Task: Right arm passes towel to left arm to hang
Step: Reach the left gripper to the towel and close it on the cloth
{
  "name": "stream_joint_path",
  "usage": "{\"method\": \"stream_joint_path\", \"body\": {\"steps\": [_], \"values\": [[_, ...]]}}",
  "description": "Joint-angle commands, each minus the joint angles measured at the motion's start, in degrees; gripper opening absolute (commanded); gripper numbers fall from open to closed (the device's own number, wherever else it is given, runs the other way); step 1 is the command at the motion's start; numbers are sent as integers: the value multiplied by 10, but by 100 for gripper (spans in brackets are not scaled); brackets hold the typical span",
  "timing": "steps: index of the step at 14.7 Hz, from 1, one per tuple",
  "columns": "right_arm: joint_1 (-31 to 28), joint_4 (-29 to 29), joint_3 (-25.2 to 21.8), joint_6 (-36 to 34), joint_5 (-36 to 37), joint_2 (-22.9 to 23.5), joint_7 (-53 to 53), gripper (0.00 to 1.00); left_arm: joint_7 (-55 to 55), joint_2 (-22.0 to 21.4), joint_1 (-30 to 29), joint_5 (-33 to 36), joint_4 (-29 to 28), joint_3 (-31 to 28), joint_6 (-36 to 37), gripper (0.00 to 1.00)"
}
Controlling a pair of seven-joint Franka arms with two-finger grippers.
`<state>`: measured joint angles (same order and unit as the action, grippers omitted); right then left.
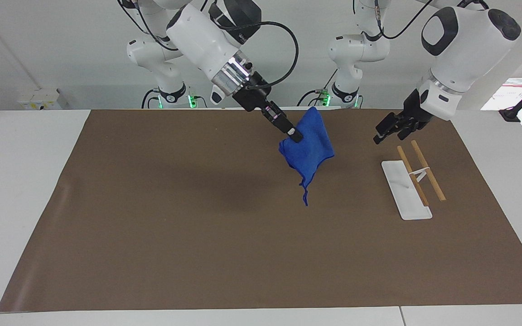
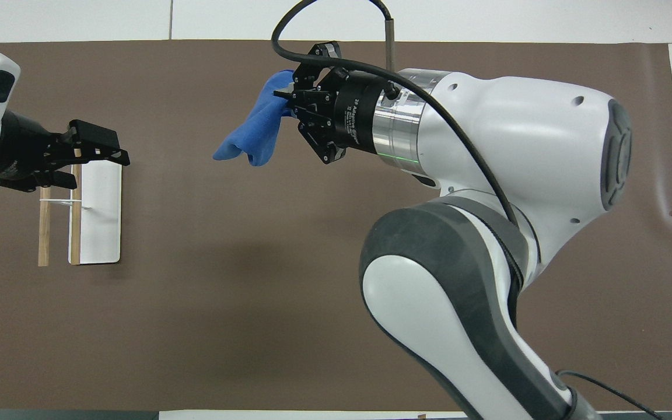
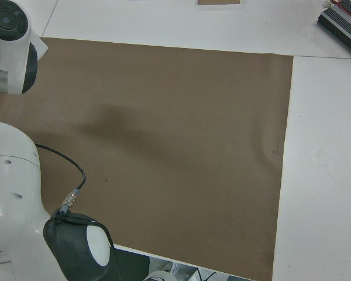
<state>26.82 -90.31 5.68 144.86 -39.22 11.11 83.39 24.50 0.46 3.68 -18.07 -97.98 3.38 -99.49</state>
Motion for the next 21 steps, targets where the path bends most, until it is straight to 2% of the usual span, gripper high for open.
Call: {"method": "stream_joint_path", "body": {"steps": [1,4,7,11,14,15,17,21], "values": [[16,3,-1,24,-11,3,26,0,117,-15,10,-70,-55,-3,-57,100],[28,-14,-1,51,-11,1,27,0,255,-15,35,-147,-85,-3,-115,100],[30,-14,-1,53,-10,0,26,0,390,-13,59,-194,-95,-3,-155,100],[30,-14,-1,53,-10,0,25,0,496,-13,84,-218,-99,-3,-175,100],[30,-14,-1,54,-10,0,27,0,509,-8,102,-218,-104,-3,-213,100],[30,-14,-1,54,-10,0,27,0,509,-6,107,-219,-105,-3,-221,62],[30,-15,-1,54,-10,0,27,0,509,-6,109,-219,-105,-3,-232,0],[30,-18,-1,54,-10,-1,24,0,507,-1,104,-219,-97,-5,-231,0]]}}
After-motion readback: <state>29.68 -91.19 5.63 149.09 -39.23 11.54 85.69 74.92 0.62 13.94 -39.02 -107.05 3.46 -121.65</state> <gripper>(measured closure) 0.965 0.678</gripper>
